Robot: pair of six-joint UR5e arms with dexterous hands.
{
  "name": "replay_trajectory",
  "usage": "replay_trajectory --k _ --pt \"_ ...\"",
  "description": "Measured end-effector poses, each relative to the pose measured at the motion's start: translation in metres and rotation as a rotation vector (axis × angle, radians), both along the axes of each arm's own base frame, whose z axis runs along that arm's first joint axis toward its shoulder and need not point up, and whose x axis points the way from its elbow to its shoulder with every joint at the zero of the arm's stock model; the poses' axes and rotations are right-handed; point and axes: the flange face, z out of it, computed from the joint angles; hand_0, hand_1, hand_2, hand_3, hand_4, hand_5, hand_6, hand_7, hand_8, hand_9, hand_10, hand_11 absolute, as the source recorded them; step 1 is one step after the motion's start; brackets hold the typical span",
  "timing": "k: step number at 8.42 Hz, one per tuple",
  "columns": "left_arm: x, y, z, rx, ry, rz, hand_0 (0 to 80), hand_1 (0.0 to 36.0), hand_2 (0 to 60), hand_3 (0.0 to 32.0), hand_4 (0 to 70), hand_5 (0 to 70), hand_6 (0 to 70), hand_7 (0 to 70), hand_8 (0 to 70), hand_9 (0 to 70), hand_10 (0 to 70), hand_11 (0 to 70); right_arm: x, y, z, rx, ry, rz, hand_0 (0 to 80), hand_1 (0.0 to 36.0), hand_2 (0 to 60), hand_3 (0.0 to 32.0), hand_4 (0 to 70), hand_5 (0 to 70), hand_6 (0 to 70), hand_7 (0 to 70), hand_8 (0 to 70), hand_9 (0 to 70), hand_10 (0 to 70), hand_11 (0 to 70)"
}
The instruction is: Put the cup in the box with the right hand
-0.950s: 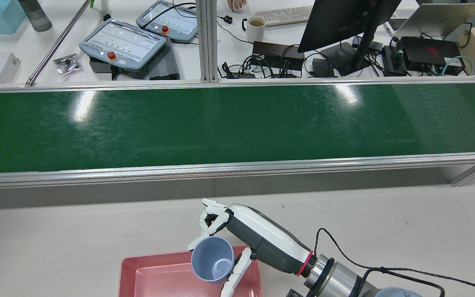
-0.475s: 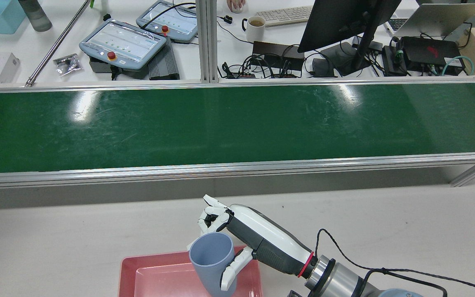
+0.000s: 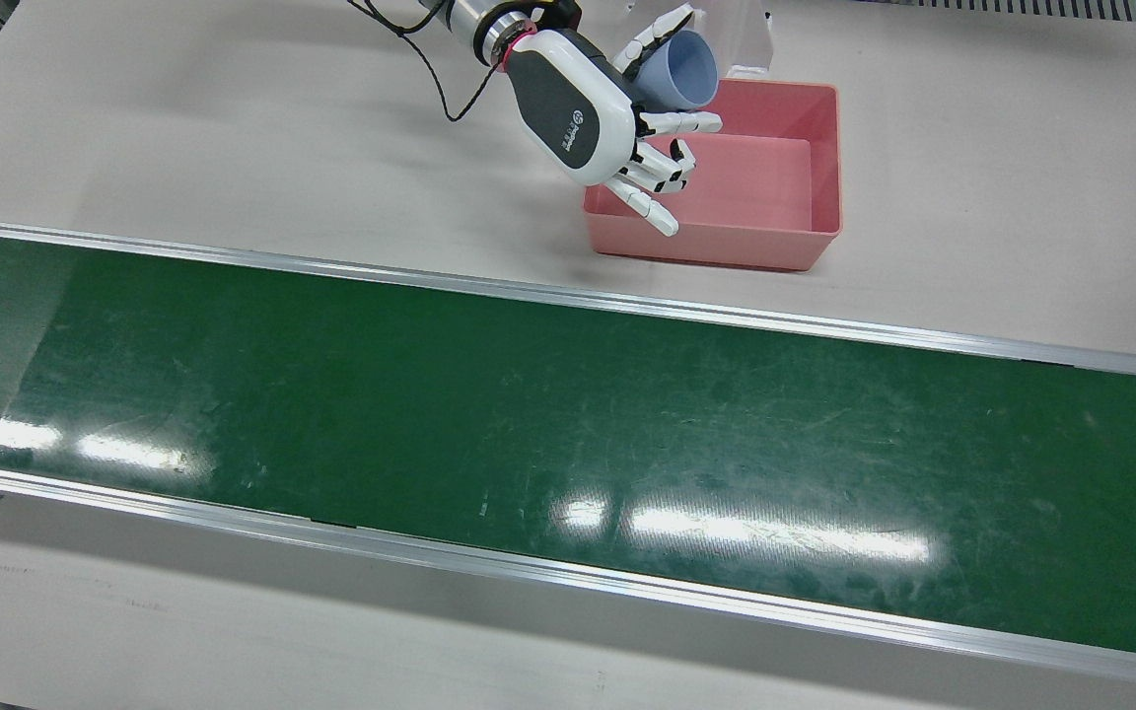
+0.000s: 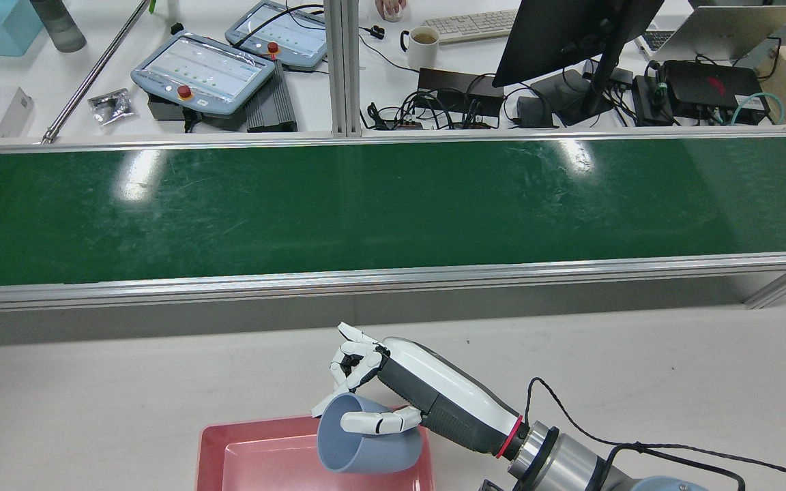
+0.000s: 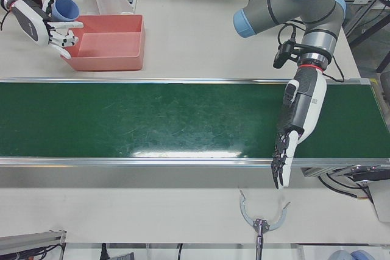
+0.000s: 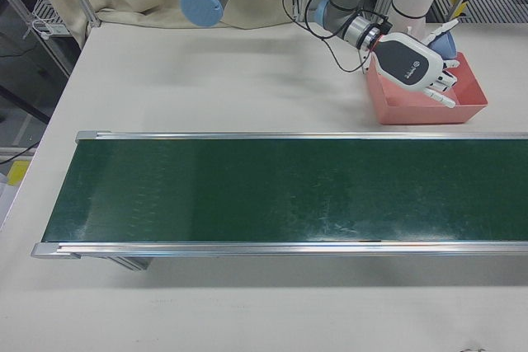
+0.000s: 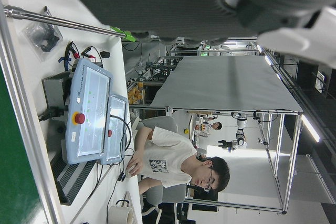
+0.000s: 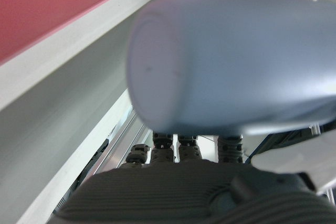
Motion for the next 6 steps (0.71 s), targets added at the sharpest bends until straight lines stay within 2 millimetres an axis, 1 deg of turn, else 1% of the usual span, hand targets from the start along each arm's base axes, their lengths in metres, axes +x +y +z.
replay_trajectory --k 1,2,3,4,5,6 --pt "0.0 0.0 0.0 0.0 0.0 0.0 0.0 0.0 0.0 0.0 0.0 0.0 0.0 0.0 0.0 0.0 0.0 0.0 0.001 0.0 0.0 0.0 0.001 0.0 0.0 0.0 27.8 0.0 40.8 0.0 28.1 70.0 25.4 49.3 4.3 4.3" --pt "0.0 0.0 0.0 0.0 0.0 -0.001 0.0 0.0 0.0 0.0 0.0 0.0 0.0 0.0 0.0 0.0 0.0 0.0 0.003 0.0 0.002 0.0 0.003 0.0 0.0 0.0 27.2 0.0 37.7 0.0 28.0 70.0 25.5 49.3 4.2 4.4" --pt "0.0 0.0 0.0 0.0 0.0 0.0 0.0 0.0 0.0 0.0 0.0 0.0 0.0 0.0 0.0 0.0 0.0 0.0 0.008 -0.001 0.004 -0.002 0.004 0.003 0.0 0.0 27.7 0.0 38.6 0.0 28.0 70.0 25.5 49.3 4.4 4.4" --pt "0.0 0.0 0.0 0.0 0.0 -0.001 0.0 0.0 0.0 0.0 0.0 0.0 0.0 0.0 0.0 0.0 0.0 0.0 0.021 -0.008 0.005 -0.005 -0.003 0.017 0.0 0.0 27.2 0.0 37.8 0.0 27.6 70.0 25.1 48.9 4.0 4.0" --pt "0.0 0.0 0.0 0.0 0.0 -0.001 0.0 0.0 0.0 0.0 0.0 0.0 0.0 0.0 0.0 0.0 0.0 0.0 0.048 -0.02 0.005 -0.008 -0.02 0.048 0.0 0.0 27.0 0.0 38.5 0.0 27.6 70.0 25.1 48.9 4.3 4.4" --pt "0.0 0.0 0.0 0.0 0.0 -0.001 0.0 0.0 0.0 0.0 0.0 0.0 0.0 0.0 0.0 0.0 0.0 0.0 0.091 -0.04 0.007 -0.019 -0.042 0.099 8.4 0.0 3.1 0.0 50.4 0.0 27.4 70.0 25.2 48.9 5.6 6.7"
